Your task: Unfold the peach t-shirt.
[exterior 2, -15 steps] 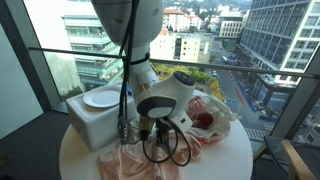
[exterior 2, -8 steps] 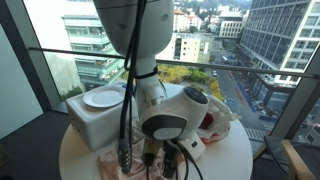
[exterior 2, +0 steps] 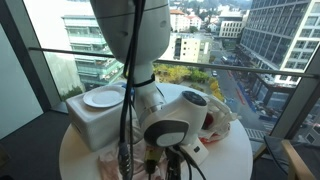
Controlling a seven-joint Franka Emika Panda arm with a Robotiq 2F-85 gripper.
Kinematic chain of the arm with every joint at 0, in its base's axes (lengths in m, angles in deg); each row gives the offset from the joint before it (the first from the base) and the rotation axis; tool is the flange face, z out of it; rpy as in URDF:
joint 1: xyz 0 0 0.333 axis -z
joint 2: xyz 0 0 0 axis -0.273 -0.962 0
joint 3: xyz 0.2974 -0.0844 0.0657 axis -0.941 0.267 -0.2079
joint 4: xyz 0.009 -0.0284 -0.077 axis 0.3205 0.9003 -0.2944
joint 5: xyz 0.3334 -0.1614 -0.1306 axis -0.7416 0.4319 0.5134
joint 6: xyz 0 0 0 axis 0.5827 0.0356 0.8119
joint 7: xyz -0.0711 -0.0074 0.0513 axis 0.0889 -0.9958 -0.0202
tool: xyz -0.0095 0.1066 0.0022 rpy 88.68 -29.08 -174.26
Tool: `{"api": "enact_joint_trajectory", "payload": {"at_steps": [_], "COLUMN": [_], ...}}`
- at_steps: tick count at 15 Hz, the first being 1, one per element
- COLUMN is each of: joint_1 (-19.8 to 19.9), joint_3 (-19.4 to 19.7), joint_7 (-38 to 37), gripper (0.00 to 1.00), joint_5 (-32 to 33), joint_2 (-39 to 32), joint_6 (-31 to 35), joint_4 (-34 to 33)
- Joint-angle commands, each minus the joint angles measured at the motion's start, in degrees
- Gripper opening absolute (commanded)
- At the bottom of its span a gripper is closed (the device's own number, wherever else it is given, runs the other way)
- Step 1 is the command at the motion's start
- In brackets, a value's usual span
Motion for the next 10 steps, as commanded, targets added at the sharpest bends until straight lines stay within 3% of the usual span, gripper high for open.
{"api": "enact_joint_trajectory", "payload": {"at_steps": [1, 7, 8, 9, 10], "joint_1": [-4.3, -8.4, -8.6, -8.8, -8.7], "joint_3": [3.3, 7.1, 7.3, 7.5, 7.4], "joint_7": [-5.5, -11.8, -12.4, -12.9, -13.0], "gripper": [1.00, 1.00, 0.90, 0.74, 0.66], "joint_5": [4.2, 9.3, 9.7, 10.1, 10.3], "joint_2": [-2.0, -6.0, -6.6, -7.1, -7.5], "joint_6": [0.6, -0.5, -0.8, -0.8, -1.2], "joint_4": [-1.6, -5.0, -5.6, -6.0, -6.4]}}
